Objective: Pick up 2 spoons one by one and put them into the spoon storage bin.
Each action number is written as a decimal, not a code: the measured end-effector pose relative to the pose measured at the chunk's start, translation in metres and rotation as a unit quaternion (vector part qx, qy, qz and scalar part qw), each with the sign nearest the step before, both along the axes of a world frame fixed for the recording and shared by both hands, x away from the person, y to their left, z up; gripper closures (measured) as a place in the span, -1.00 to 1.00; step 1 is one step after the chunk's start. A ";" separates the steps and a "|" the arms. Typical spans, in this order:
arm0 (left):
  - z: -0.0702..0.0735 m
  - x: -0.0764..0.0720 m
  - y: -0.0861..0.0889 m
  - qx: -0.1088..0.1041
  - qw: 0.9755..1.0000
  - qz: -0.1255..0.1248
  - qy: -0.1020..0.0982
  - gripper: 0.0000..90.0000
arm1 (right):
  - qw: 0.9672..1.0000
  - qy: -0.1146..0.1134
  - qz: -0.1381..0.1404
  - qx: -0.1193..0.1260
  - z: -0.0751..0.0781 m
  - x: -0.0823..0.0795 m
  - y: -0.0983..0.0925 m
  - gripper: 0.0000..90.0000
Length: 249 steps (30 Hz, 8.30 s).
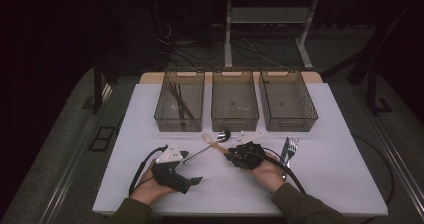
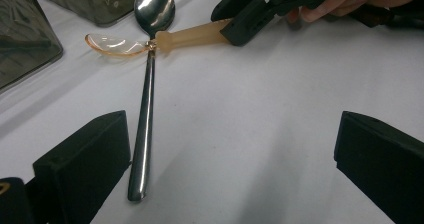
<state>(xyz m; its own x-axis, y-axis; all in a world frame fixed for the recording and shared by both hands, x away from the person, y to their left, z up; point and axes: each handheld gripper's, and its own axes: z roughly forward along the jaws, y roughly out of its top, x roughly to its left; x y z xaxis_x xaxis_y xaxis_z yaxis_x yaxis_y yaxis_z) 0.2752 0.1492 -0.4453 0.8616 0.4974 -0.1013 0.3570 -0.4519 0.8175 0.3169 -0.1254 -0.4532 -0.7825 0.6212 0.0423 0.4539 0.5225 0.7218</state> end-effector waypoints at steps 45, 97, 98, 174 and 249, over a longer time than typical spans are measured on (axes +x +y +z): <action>0.000 0.000 0.000 0.006 1.000 -0.003 0.000 -0.98 | 0.997 -0.028 -0.015 0.074 0.065 0.013 -0.045 0.62; -0.001 -0.001 -0.003 -0.001 1.000 -0.001 0.005 -0.99 | 0.991 -0.002 -0.119 0.056 0.060 0.104 -0.065 0.58; -0.001 -0.001 -0.003 0.000 1.000 -0.001 0.004 -0.99 | 0.991 -0.002 -0.119 0.057 0.059 0.104 -0.065 0.54; 0.013 0.050 -0.022 0.010 0.996 0.093 0.007 0.53 | 0.991 -0.038 -0.095 0.086 0.010 -0.067 -0.165 -0.66; -0.006 0.092 -0.107 0.060 0.996 -0.044 0.046 0.14 | 0.991 -0.040 -0.097 0.082 0.010 -0.065 -0.167 -0.66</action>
